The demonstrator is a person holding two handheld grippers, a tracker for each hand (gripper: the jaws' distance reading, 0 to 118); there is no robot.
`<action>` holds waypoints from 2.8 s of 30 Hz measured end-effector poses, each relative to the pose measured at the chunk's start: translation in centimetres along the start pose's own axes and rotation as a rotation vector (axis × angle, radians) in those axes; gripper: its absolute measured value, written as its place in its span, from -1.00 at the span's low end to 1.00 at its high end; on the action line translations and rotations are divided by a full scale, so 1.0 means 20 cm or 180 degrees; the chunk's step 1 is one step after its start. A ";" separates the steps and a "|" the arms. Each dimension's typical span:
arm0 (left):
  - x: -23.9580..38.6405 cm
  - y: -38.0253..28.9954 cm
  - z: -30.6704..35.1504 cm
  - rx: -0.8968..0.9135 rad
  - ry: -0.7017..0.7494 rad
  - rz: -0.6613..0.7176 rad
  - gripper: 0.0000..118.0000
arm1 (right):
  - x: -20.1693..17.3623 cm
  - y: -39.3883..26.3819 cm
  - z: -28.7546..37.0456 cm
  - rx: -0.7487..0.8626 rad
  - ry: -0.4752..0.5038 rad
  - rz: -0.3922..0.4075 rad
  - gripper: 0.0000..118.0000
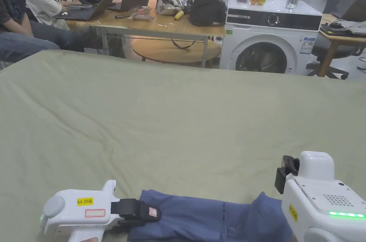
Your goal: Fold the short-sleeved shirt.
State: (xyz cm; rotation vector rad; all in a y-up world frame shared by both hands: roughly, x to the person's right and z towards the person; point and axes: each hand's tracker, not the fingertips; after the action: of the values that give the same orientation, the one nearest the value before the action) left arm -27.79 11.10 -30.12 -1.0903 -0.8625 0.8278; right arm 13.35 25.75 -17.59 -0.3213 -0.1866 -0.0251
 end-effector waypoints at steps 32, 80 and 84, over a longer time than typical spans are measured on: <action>1.00 0.06 0.14 0.0104 0.0959 -0.0452 -0.88 | 0.01 0.08 0.04 0.0231 0.0043 -0.0002 -1.00; 0.78 -0.21 -1.15 -0.0977 0.0696 -0.0487 -1.00 | 0.22 0.03 0.08 0.0106 -0.0185 -0.0047 -1.00; 0.83 -0.20 -1.11 -0.0971 0.0769 -0.0642 -1.00 | 0.22 0.03 0.08 0.0109 -0.0199 -0.0025 -1.00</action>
State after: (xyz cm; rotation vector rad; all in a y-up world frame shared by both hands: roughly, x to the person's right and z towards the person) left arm -0.27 16.13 -28.53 -1.3144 -0.8938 0.3936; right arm 17.35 26.86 -15.41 -0.2875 -0.2499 -0.0196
